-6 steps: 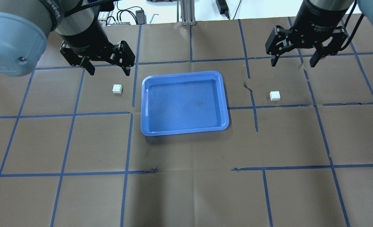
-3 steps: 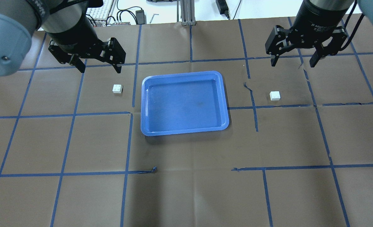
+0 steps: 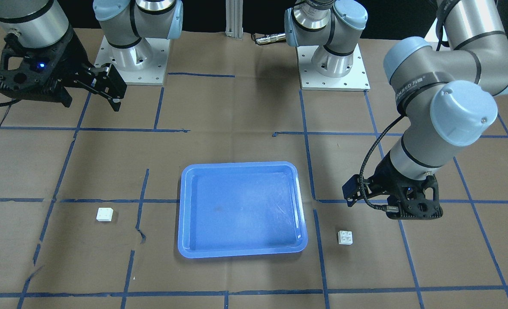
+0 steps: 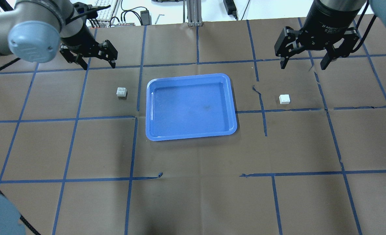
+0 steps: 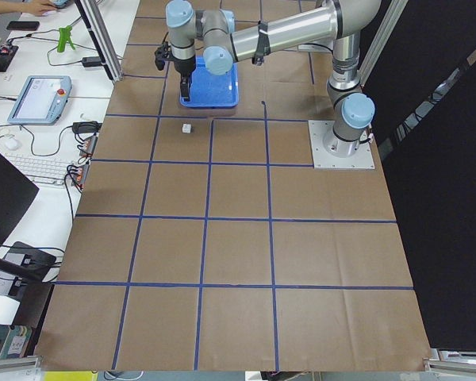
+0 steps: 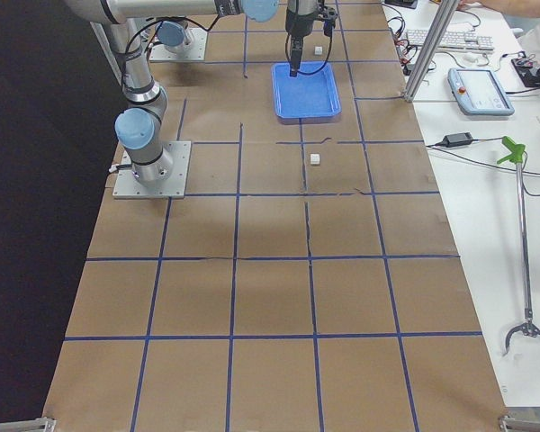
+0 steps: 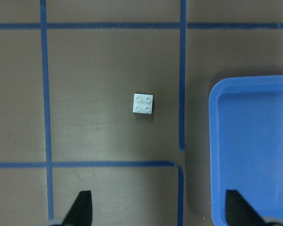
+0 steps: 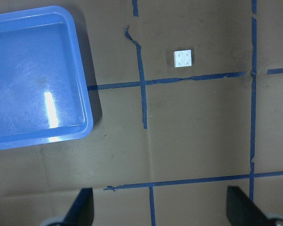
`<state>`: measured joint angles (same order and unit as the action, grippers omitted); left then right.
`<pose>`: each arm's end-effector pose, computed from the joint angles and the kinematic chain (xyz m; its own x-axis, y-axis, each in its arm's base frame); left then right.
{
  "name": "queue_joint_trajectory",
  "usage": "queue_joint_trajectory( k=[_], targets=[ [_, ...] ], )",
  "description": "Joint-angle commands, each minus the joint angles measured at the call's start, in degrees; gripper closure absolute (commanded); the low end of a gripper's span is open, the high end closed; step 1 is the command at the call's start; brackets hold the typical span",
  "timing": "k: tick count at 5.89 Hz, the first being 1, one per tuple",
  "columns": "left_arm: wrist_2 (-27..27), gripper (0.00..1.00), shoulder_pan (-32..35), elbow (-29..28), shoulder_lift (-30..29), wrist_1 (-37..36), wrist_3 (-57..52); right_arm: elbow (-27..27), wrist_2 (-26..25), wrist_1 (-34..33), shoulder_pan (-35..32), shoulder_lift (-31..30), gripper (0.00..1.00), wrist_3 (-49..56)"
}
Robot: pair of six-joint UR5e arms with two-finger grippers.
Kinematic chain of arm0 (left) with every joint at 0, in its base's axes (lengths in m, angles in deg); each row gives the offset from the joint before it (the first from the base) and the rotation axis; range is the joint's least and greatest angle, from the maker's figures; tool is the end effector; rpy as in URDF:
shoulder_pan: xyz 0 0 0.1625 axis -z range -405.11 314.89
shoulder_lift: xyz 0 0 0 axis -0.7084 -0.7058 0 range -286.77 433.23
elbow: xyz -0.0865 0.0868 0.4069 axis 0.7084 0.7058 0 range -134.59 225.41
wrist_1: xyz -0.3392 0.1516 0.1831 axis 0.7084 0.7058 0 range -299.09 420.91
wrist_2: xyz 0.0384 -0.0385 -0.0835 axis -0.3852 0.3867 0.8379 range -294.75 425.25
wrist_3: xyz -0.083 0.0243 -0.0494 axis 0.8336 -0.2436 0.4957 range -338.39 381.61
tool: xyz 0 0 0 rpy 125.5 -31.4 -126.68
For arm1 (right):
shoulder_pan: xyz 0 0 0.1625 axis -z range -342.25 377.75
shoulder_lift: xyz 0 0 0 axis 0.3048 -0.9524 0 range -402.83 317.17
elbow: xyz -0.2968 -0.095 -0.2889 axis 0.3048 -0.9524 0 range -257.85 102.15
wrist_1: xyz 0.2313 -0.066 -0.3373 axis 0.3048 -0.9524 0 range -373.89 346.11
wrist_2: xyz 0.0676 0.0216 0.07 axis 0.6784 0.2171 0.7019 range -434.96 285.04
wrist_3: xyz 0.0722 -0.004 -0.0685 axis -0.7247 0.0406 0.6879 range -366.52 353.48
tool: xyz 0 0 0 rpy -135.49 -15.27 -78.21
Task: Assemble white blocks and place on blue tray
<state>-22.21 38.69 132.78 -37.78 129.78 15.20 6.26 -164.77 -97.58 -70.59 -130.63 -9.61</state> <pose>-0.0689 -0.6401 0.3408 -0.9992 0.0057 0.0386 0.0036 0.9986 -0.0524 0.1191 -0.5065 0.5082 -0.9966 0.0829 -0.0008 0.0828 0.9955 0.0461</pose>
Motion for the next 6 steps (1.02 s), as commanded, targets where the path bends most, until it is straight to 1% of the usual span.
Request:
queue_joint_trajectory(
  k=[1,2,3,4,5,6],
  targets=[
    [0.98,0.01,0.05,0.77,-7.17,-4.88,-3.92,0.00,-0.01,0.02,0.00,0.00,0.00,0.10],
    [0.63,0.01,0.05,3.74,-10.15,-9.32,-4.57,0.00,0.08,0.02,0.00,0.08,0.00,0.27],
    [0.54,0.01,0.05,7.34,-11.14,-15.37,-4.57,-0.08,0.43,-0.24,0.00,0.00,0.00,0.45],
    [0.45,0.01,0.05,9.29,-12.19,-19.17,-4.75,-0.08,0.34,-0.42,0.18,0.17,0.00,3.75],
    [0.45,0.07,0.05,9.31,-12.47,-19.30,-4.75,-0.08,0.43,-0.77,0.26,0.43,0.00,13.62],
    [0.45,0.45,-0.04,9.22,-12.29,-19.30,-4.66,0.00,0.43,-0.95,0.27,0.70,0.00,22.86]
  ],
)
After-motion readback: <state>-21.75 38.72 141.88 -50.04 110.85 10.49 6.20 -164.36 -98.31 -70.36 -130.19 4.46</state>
